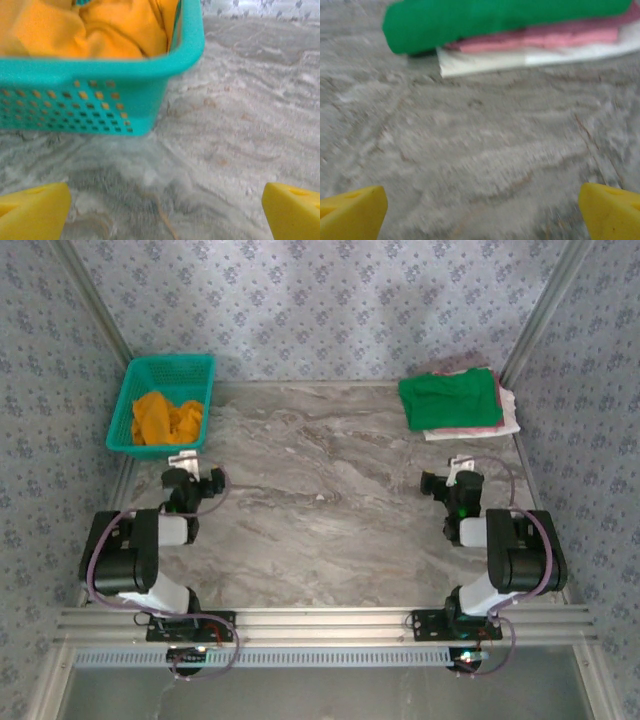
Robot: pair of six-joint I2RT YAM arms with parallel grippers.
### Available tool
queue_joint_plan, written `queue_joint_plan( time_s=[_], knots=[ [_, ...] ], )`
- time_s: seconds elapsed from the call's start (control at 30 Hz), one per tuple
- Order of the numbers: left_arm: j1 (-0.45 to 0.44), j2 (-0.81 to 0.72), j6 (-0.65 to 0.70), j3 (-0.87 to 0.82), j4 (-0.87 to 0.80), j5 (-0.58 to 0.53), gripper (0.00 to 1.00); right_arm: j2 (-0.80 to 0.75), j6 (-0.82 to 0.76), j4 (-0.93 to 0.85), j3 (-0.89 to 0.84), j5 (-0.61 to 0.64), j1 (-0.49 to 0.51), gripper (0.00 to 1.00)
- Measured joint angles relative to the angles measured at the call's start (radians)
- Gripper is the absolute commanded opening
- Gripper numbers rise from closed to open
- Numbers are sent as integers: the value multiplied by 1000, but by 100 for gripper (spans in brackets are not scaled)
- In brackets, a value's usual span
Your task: Fold and stack the t-shirts
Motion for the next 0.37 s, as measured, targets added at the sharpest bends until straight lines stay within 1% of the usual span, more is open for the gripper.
queue_joint_plan(
  time_s=[0.07, 0.37],
  knots=[
    [2, 0, 0, 12, -3, 2, 98, 0, -5, 3, 16, -3, 12, 100],
    [1, 0, 0, 13, -27, 9, 98, 0, -8, 5, 18, -12, 8, 100]
  ],
)
